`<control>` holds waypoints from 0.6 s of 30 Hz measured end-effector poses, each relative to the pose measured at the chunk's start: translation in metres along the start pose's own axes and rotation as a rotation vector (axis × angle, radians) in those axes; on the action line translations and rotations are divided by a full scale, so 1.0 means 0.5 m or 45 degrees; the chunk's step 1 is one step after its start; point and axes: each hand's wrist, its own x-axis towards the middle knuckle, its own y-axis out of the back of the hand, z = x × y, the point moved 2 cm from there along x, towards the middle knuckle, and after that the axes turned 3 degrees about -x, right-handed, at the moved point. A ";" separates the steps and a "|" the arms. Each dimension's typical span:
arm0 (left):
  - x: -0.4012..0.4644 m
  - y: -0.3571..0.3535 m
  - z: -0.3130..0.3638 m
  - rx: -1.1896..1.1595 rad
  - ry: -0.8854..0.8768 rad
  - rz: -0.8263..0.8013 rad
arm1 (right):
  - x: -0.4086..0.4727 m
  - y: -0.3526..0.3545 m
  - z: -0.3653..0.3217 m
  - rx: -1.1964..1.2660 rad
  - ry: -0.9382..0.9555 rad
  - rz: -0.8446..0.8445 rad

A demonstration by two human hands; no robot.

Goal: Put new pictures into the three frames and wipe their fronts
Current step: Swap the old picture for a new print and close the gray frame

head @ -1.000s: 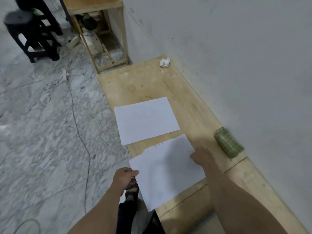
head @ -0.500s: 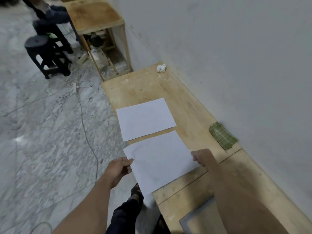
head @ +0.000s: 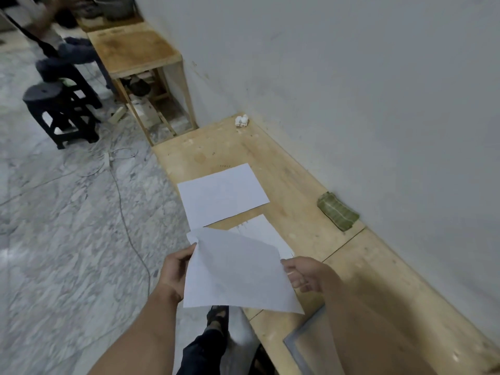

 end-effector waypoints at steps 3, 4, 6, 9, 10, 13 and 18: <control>-0.016 0.015 -0.020 -0.070 -0.061 0.054 | -0.003 -0.025 0.020 0.143 0.084 0.034; -0.020 0.019 -0.024 -0.082 -0.051 0.036 | -0.004 -0.026 0.026 0.220 0.123 0.093; -0.027 0.021 -0.026 -0.075 -0.013 -0.026 | -0.004 -0.018 0.038 0.390 0.182 0.155; -0.023 0.029 -0.022 0.035 0.055 -0.033 | -0.026 0.005 0.058 0.499 0.217 0.163; -0.015 0.032 -0.020 0.102 0.074 -0.029 | -0.039 0.015 0.067 0.521 0.225 0.185; 0.015 0.014 -0.019 0.491 0.115 -0.026 | -0.077 0.060 0.116 0.611 0.231 0.372; 0.091 -0.088 -0.066 1.402 0.012 0.017 | -0.141 0.109 0.264 0.787 0.133 0.634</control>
